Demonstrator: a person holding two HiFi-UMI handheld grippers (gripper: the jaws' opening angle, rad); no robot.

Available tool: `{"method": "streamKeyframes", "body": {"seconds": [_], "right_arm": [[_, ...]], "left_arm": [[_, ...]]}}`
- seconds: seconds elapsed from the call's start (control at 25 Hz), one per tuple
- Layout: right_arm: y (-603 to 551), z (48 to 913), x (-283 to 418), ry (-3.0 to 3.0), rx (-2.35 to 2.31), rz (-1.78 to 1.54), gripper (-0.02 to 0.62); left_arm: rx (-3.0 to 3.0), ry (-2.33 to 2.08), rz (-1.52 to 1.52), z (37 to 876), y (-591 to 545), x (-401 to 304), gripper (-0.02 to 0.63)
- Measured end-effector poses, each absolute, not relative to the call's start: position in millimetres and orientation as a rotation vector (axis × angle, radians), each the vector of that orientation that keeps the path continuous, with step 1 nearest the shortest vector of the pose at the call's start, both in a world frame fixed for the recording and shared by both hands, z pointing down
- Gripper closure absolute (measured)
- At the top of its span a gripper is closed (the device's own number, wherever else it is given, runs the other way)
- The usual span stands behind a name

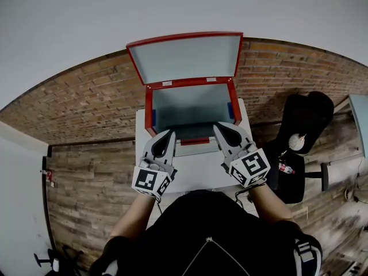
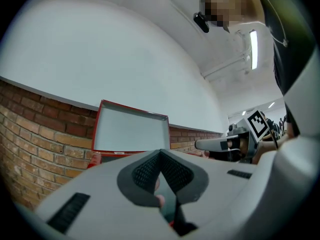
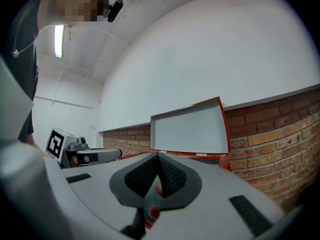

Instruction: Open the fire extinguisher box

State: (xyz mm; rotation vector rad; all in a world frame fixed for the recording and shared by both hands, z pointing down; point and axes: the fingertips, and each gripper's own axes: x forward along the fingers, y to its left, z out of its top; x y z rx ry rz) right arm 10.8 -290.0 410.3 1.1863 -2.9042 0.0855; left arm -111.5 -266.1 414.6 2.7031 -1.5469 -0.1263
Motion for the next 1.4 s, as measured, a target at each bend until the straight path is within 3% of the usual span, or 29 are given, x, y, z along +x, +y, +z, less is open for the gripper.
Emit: {"method": "streamKeyframes", "body": {"seconds": [1.4], "right_arm": [[-278.8, 426.6, 14.7, -2.851, 1.208, 0.051, 0.577]], "left_arm": [[2.733, -1.479, -0.11, 418.8, -255.9, -105.0, 0.558]]}}
